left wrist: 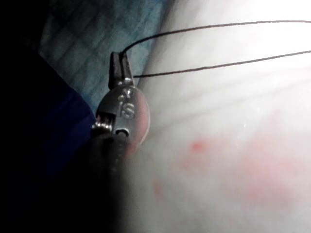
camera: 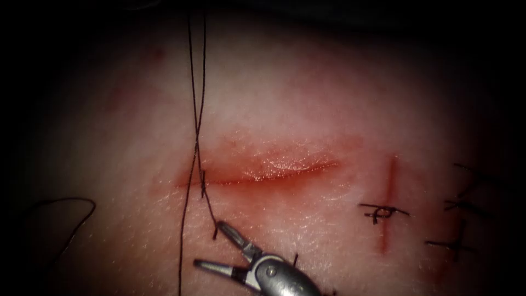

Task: Wound Closure
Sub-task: With the right cutter, snip the long end of suture.

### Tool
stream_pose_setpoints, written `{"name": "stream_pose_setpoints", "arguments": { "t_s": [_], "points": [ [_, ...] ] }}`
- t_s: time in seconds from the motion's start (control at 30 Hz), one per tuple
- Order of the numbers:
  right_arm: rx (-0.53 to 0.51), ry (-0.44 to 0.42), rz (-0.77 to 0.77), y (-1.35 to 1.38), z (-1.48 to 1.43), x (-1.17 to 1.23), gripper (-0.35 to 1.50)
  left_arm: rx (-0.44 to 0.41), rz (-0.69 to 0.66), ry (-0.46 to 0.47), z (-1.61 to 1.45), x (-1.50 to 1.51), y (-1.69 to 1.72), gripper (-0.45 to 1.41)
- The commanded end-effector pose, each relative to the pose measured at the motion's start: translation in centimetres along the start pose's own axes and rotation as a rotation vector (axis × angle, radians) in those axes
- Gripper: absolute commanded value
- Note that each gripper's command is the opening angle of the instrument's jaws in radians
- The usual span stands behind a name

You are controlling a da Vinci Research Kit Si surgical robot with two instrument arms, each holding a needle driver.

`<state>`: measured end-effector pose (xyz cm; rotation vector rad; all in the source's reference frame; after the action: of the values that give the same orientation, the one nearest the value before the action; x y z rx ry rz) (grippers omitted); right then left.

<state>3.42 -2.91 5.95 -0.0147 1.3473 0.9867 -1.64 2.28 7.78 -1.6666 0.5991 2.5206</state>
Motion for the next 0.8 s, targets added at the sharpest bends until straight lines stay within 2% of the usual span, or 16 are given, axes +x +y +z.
{"name": "stream_pose_setpoints", "arguments": {
  "t_s": [0.03, 0.07, 0.17, 0.3, 0.33, 0.37, 0.5, 0.53, 0.57, 0.7, 0.8],
  "points": [
    [0.006, 0.012, 0.011, 0.02, 0.02, 0.05, 1.28, -0.010, -0.054, 0.067, -0.03, 0.07, -0.03, -0.45],
    [0.006, 0.012, 0.011, 0.02, 0.02, 0.05, 1.28, -0.010, -0.054, 0.067, -0.03, 0.07, -0.03, -0.45],
    [0.015, 0.010, 0.026, 0.10, -0.07, 0.18, 1.28, -0.047, -0.148, 0.181, -0.28, 0.30, 0.03, -0.45],
    [0.027, 0.004, 0.043, 0.23, -0.15, 0.34, 1.24, -0.076, -0.235, 0.279, -0.55, 0.59, 0.08, -0.45],
    [0.027, 0.004, 0.043, 0.23, -0.15, 0.34, 1.24, -0.076, -0.235, 0.279, -0.55, 0.59, 0.08, -0.45],
    [0.031, 0.000, 0.052, 0.30, -0.19, 0.42, 1.21, -0.092, -0.262, 0.320, -0.69, 0.77, 0.09, -0.45],
    [0.040, 0.002, 0.056, 0.41, -0.24, 0.49, 1.16, -0.124, -0.302, 0.421, -0.95, 1.10, 0.10, -0.45],
    [0.040, 0.002, 0.056, 0.41, -0.24, 0.49, 1.16, -0.124, -0.302, 0.421, -0.95, 1.10, 0.10, -0.45],
    [0.041, 0.002, 0.050, 0.45, -0.25, 0.48, 1.09, -0.145, -0.321, 0.471, -1.07, 1.28, 0.12, -0.45],
    [0.043, 0.001, 0.050, 0.56, -0.24, 0.46, 0.86, -0.180, -0.348, 0.543, -1.26, 1.59, 0.14, -0.45],
    [0.042, 0.000, 0.049, 0.65, -0.20, 0.48, 0.84, -0.241, -0.354, 0.573, -1.36, 1.78, 0.18, -0.45]
  ]
}}
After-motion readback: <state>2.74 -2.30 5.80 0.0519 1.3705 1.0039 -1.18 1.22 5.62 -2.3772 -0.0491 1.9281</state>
